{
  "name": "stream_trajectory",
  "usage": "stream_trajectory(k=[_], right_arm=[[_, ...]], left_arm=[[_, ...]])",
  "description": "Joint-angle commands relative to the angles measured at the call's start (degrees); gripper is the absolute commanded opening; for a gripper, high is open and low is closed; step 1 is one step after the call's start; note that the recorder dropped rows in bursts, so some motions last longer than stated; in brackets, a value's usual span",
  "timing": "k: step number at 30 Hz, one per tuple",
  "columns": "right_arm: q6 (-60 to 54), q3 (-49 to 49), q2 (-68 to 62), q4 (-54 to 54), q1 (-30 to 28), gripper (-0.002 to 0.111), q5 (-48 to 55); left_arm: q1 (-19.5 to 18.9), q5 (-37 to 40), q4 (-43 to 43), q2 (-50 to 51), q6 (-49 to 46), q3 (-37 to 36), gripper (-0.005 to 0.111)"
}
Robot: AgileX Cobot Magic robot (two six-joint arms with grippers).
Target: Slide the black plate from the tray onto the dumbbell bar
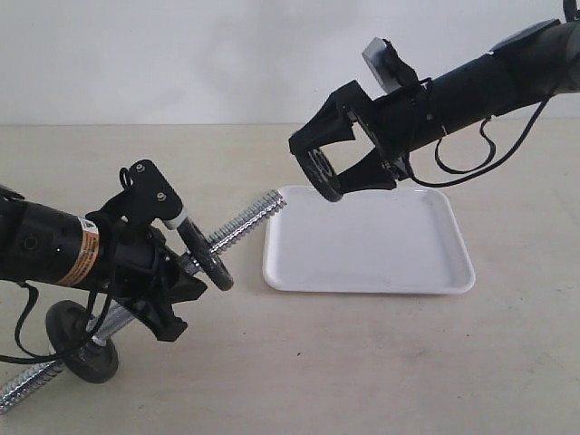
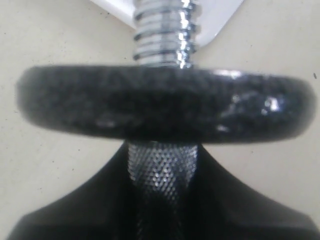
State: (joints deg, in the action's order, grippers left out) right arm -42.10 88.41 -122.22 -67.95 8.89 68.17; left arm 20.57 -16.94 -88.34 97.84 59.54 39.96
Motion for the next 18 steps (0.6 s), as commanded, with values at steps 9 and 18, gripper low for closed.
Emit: stream_trajectory(k=[9,18], right_arm=[[5.8,0.3,1.8,3.3,2.5,0.000,1.8],[5.8,0.3,3.4,1.0,2.5,0.000,1.8]], left_arm=[[0.0,-1.0,4.0,-2.2,-4.0,3.8,0.004],[0.0,-0.1,4.1,-0.4,-6.5,5.0,0.004]])
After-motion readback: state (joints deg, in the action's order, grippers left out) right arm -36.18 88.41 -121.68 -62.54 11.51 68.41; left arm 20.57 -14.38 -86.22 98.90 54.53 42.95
